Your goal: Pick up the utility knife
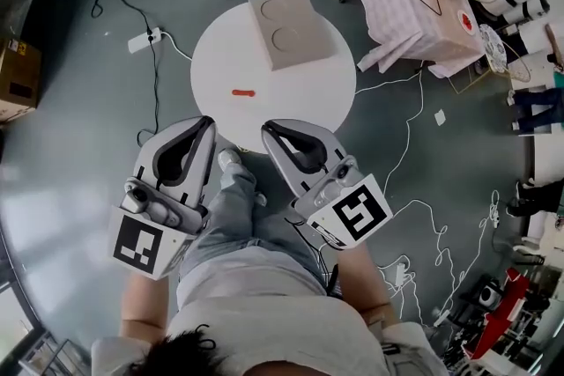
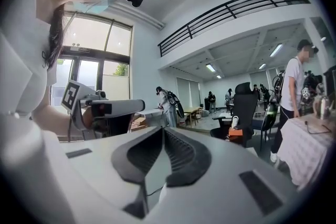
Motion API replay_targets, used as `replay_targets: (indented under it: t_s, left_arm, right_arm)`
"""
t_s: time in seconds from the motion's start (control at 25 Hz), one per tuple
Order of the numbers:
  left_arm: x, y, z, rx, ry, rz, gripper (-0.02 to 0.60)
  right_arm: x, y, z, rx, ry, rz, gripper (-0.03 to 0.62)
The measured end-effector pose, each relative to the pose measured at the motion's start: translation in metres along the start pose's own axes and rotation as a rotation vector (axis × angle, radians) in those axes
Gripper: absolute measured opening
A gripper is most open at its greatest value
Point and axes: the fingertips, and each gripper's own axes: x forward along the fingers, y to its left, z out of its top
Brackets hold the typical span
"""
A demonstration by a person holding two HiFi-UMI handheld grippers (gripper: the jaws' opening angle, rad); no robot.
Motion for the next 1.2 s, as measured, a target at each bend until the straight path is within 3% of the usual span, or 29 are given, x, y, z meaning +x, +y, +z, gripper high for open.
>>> replay_targets:
  t_s: [0.16, 0.28, 0.52, 1.2]
  left_arm:
    - [0.018, 0.016, -0.01, -0.004, -0.006, 0.005, 0.011]
    - [0.031, 0.034, -0.027, -0.006, 0.039, 0.013, 0.011]
    - [0.061, 0.082, -0.044, -0.013, 0.072, -0.005, 0.011]
    - [0.12, 0.18, -0.096, -0.043, 0.198, -0.033, 0.011]
  right_arm:
    - [0.018, -0.024, -0.022, -0.008, 0.023, -0.012, 0.012]
    - [0.041, -0.042, -0.043, -0.017, 0.064, 0.001, 0.017]
    - [0.102, -0.074, -0.092, -0.044, 0.211, 0.055, 0.035]
    - [0.208, -0.144, -0.215, -0.097, 0.544, 0.186, 0.057]
